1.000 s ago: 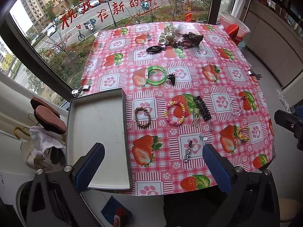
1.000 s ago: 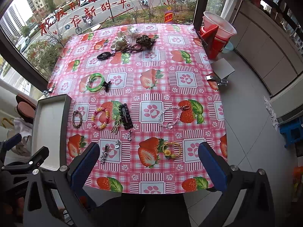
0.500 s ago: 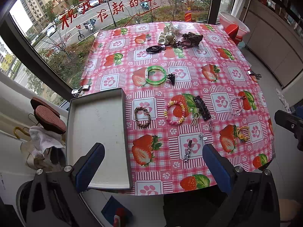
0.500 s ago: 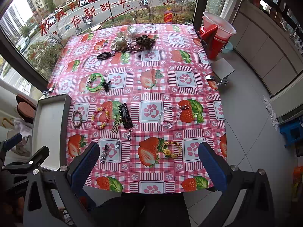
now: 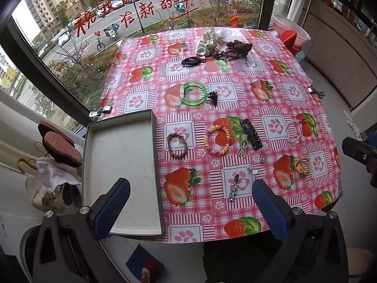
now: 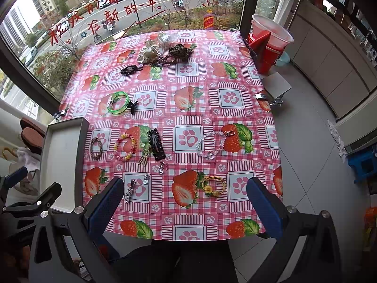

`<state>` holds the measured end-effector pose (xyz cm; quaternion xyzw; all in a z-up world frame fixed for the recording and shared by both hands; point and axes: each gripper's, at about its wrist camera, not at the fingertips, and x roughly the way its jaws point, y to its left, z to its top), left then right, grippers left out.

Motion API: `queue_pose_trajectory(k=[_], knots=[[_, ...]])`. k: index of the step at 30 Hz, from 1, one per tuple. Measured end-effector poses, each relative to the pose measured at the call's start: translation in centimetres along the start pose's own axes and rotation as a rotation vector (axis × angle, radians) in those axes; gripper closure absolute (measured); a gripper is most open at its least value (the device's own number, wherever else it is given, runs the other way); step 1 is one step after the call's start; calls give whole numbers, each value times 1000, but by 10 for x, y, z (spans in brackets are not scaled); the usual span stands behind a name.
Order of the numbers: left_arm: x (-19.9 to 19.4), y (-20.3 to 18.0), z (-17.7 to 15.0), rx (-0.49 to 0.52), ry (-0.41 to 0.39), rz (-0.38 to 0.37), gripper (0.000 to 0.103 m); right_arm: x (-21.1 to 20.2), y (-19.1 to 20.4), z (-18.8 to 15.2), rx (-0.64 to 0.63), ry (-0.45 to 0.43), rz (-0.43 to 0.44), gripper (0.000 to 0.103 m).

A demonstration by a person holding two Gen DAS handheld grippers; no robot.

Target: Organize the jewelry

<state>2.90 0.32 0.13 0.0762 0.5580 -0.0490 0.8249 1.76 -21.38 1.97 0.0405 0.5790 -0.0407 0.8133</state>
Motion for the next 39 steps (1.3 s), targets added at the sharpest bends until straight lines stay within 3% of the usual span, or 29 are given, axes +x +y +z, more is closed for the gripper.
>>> queue_pose_trajectory(k=[29, 39], knots=[[6, -7, -1, 8, 23, -1, 0, 5, -2, 1, 7, 12, 4, 0], [31, -4, 1, -11, 61, 2, 0, 25, -16, -4, 53, 62, 40, 0]])
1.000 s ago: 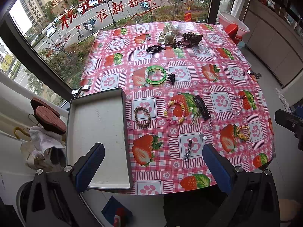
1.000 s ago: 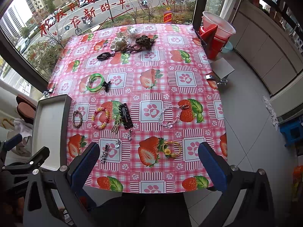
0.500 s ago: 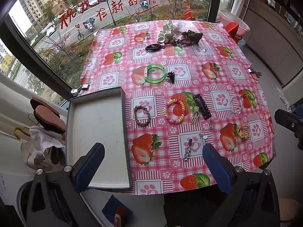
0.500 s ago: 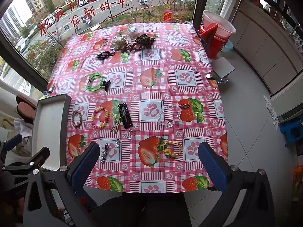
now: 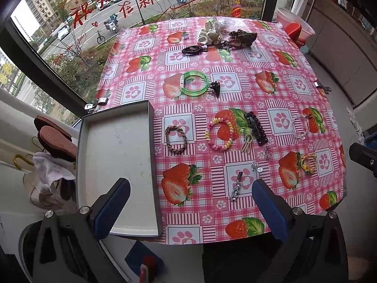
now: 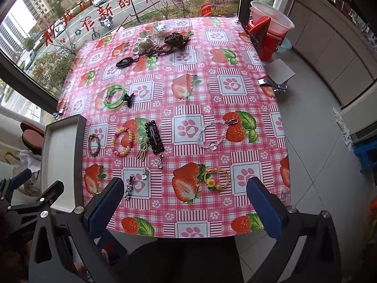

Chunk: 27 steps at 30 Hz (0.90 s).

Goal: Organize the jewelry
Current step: 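Grasp the pink-yellow beaded bracelet with the left tool while the right tool grasps the clear crystal bracelet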

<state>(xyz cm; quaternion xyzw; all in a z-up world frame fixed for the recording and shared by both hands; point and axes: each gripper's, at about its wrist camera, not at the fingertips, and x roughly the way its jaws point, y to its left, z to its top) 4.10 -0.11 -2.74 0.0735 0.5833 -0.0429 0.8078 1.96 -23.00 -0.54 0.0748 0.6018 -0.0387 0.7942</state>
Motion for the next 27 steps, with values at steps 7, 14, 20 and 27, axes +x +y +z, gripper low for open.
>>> queue_pose_trajectory(k=[7, 14, 20, 27], knots=[[36, -9, 3, 8, 38, -55, 0, 26, -20, -3, 47, 16, -9, 0], [88, -21, 14, -7, 66, -63, 0, 69, -44, 0, 84, 54, 27, 0], [122, -27, 33, -14, 42, -52, 0, 113, -63, 12, 94, 125, 12, 0], [162, -40, 52, 6, 22, -34, 0, 157, -80, 35, 153, 136, 19, 0]])
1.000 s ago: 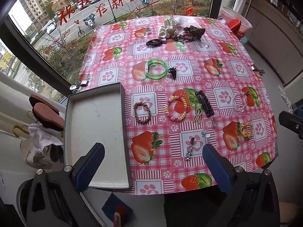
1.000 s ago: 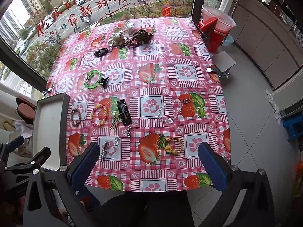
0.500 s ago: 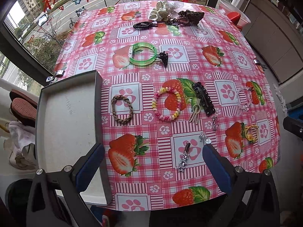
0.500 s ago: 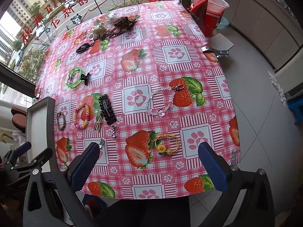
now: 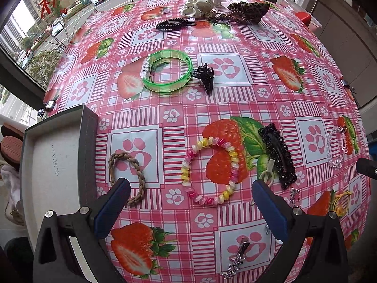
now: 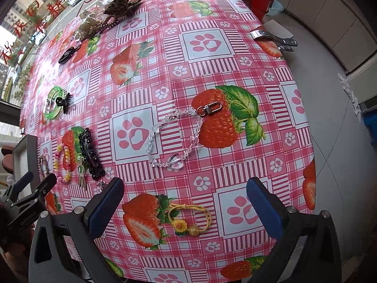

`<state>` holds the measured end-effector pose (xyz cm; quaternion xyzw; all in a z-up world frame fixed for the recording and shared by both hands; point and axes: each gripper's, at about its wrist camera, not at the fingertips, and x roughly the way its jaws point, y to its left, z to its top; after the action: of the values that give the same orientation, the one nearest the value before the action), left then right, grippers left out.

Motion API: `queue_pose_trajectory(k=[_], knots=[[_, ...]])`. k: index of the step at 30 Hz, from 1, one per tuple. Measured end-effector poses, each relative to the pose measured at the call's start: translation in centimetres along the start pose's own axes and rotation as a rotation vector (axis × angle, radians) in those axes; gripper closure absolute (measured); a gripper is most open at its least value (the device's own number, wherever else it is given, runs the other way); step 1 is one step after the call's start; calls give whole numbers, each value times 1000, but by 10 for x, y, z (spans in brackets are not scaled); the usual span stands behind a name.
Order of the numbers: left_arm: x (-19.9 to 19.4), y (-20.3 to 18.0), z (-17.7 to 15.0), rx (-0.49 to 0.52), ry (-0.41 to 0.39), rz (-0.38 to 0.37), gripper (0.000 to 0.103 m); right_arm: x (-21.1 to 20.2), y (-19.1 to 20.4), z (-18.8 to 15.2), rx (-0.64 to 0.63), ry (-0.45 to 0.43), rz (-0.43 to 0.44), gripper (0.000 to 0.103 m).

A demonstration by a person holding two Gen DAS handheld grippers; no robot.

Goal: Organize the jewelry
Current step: 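Grasp the pink-yellow beaded bracelet with the left tool while the right tool grasps the clear crystal bracelet, then carry both bracelets into the white tray and open both tools to release them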

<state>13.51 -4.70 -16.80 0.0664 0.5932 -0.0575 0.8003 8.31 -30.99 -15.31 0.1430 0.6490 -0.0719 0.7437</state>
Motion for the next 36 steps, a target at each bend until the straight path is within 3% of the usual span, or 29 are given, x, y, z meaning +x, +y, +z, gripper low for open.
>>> queue_pose_trajectory(k=[10, 15, 19, 22, 27, 29, 36], knots=[[39, -8, 13, -7, 9, -13, 0, 52, -2, 25, 82, 3, -28, 0], [40, -5, 16, -21, 8, -45, 0, 59, 18, 32, 40, -28, -102, 0], [35, -8, 16, 6, -10, -63, 17, 61, 35, 32, -1, -42, -127, 4], [29, -15, 17, 40, -20, -79, 43, 55, 45, 29, -33, -61, -127, 19], [23, -24, 14, 63, -22, -95, 78, 43, 56, 28, -84, -84, -131, 81], [19, -23, 12, 50, -25, -109, 79, 40, 51, 29, -75, -82, -114, 91], [0, -12, 4, 0, -53, -138, 79, 27, 25, 31, -32, -102, 31, 97]])
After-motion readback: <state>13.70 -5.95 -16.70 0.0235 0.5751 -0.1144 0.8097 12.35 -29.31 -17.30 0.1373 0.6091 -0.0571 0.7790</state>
